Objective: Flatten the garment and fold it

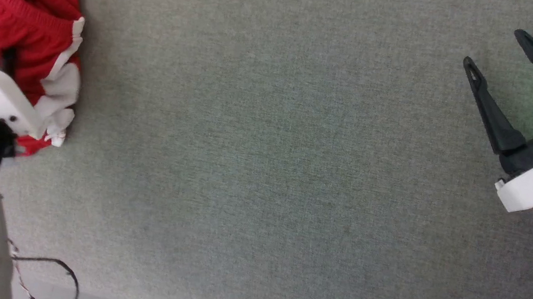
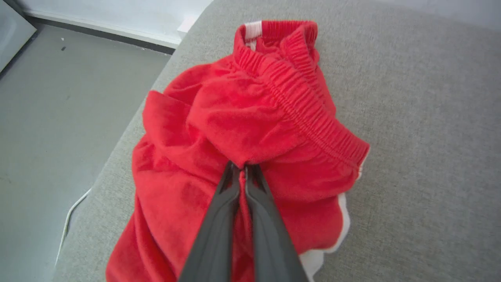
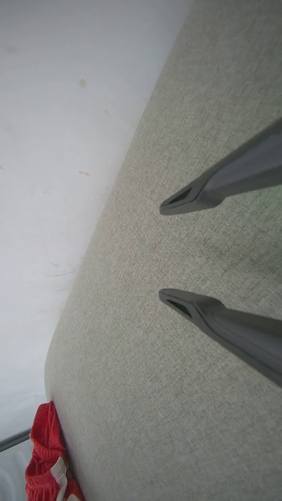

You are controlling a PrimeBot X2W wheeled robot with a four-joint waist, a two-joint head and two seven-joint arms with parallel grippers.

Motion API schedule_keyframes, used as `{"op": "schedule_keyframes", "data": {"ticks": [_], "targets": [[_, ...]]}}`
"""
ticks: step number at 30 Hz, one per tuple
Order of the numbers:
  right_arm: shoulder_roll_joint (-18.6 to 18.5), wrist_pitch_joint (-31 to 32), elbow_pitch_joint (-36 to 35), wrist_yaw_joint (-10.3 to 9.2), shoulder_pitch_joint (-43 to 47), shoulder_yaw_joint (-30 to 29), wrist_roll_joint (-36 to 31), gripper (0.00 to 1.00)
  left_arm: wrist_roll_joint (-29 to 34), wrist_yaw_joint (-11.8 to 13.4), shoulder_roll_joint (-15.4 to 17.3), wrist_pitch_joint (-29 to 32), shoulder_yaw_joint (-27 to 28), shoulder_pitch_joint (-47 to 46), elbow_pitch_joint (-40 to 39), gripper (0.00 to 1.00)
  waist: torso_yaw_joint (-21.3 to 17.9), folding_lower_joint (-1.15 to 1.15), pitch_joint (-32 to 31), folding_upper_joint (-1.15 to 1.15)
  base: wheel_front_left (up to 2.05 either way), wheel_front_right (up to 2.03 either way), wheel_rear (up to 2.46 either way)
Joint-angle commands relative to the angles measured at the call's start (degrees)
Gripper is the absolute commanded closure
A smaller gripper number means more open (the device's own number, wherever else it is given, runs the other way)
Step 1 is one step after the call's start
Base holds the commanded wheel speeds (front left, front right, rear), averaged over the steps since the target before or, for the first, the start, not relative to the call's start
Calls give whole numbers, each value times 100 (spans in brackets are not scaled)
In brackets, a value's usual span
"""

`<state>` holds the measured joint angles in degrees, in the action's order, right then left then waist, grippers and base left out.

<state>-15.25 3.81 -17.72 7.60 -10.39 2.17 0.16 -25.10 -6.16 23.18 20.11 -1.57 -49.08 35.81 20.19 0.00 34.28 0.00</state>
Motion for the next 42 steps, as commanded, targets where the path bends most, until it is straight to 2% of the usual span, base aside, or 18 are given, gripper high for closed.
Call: {"op": "schedule_keyframes", "data": {"ticks": [1,8,15,19,22,29,36,42], "targets": [[72,-100,101,-11,-38,25,60,0,17,-42,116,-58,17,-209,-137,100,-32,0,-320,0,0,0,0],[448,-437,572,-11,95,56,91,0,16,-72,551,212,-9,-488,-745,100,-248,0,-1086,0,0,0,0],[851,-761,996,-11,431,-70,95,0,-326,-44,598,686,124,-724,-1493,100,-547,0,-1848,0,0,0,0],[1008,-934,1213,-11,615,-166,115,0,-397,-67,750,1066,7,-826,-1946,100,-795,0,-2240,0,0,0,0],[1071,-1006,1306,-11,714,-227,116,0,-480,-80,744,1226,-83,-898,-2168,100,-914,0,-2424,0,0,0,0],[1201,-1147,1465,-11,1033,-439,141,0,-846,-89,379,1745,-491,-1067,-2838,100,-1294,0,-2799,0,0,0,0],[1232,-1206,1448,-11,1063,-506,186,0,-1017,105,-182,2177,-980,-815,-3444,100,-1738,0,-2867,0,0,0,0],[1236,-1207,1373,-11,967,-563,263,0,-878,311,-659,2100,-1464,-335,-3778,100,-2135,0,-2683,0,0,0,0]]}}
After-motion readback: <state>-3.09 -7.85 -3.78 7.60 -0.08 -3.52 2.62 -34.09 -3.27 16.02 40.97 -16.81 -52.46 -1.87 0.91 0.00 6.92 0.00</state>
